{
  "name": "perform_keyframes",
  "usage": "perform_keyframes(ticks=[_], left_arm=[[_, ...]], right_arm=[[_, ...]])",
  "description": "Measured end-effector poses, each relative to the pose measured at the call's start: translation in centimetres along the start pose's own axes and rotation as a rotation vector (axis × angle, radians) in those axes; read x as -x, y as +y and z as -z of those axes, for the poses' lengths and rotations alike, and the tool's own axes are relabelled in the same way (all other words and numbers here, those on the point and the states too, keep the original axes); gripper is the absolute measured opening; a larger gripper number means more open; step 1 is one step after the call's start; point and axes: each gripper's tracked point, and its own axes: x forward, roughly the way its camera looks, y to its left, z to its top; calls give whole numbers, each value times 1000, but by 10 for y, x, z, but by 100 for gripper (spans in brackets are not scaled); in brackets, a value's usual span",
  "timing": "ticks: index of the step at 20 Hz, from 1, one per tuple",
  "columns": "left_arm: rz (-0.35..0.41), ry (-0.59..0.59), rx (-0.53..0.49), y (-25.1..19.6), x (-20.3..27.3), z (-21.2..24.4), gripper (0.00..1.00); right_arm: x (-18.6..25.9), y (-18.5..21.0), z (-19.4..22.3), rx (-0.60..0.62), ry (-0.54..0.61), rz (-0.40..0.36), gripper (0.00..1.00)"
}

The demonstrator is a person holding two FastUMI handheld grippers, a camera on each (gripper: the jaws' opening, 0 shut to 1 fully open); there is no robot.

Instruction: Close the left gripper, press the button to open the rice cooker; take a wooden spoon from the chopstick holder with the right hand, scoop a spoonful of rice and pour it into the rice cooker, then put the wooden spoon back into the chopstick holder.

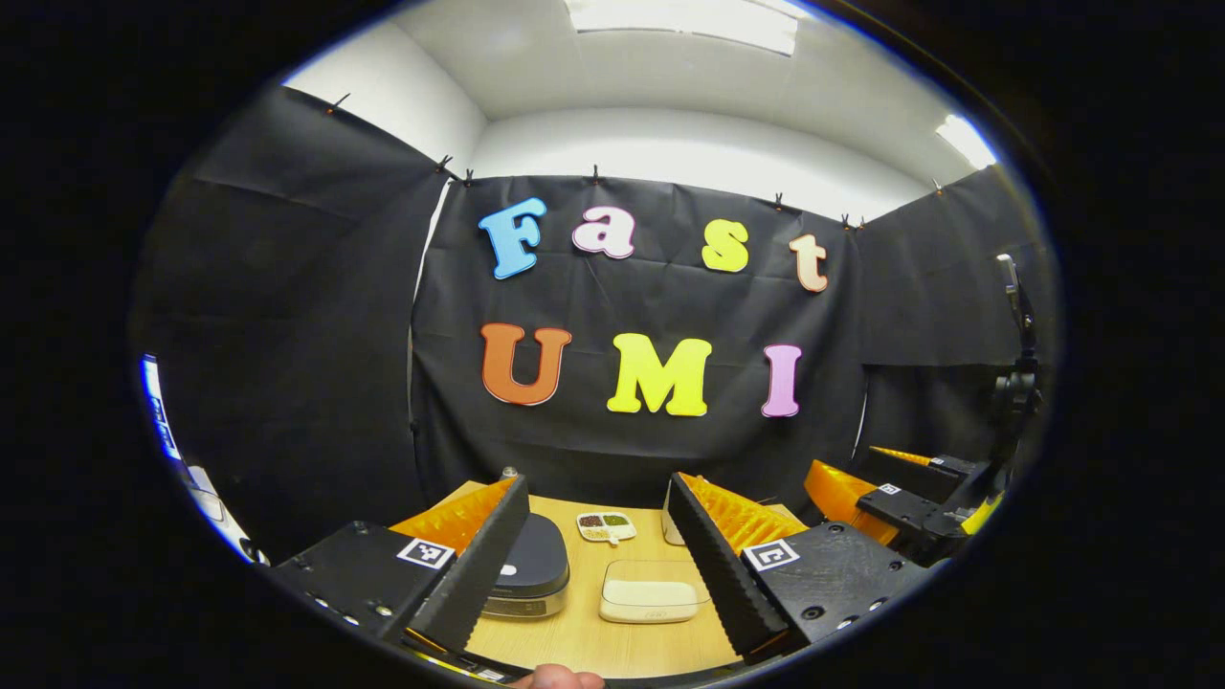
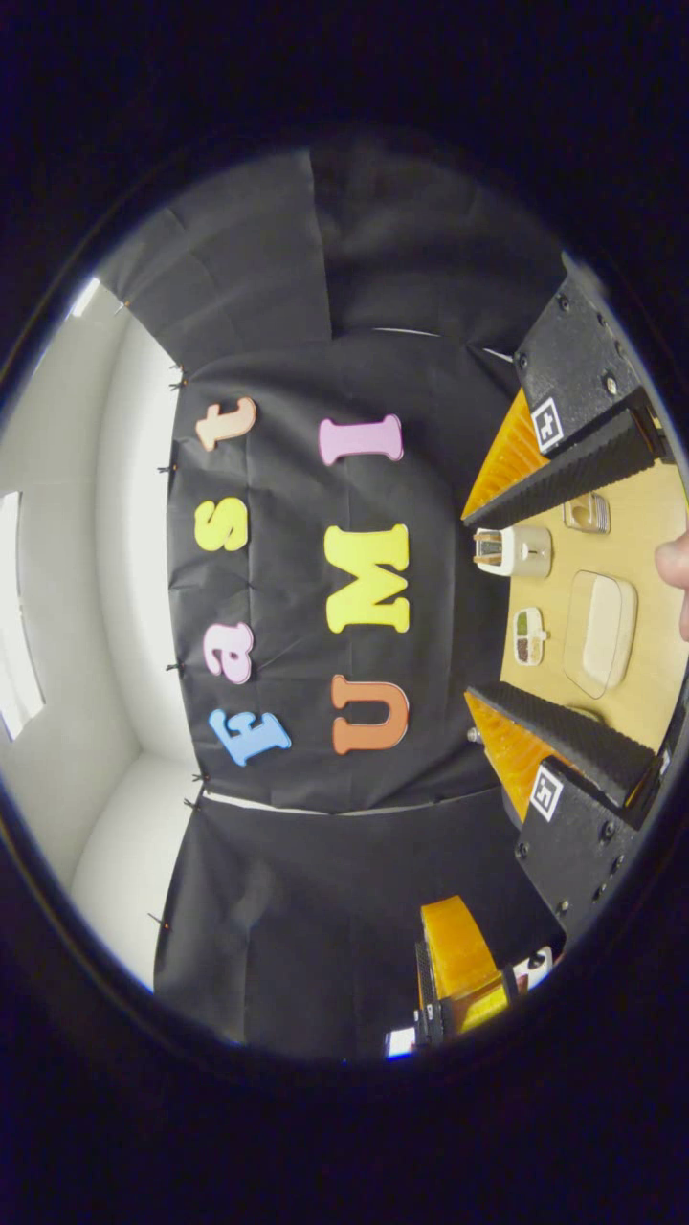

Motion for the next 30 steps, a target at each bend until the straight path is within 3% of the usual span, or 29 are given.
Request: perform_keyframes(ticks=[10,19,30], left_arm=[[-8,-27,-71,24,34,3,94],[16,-9,-66,40,34,12,94],[37,-11,-69,43,28,12,94]], right_arm=[[27,27,2,-9,6,15,100],[32,50,7,-7,11,34,100],[31,50,7,-1,13,58,100]])
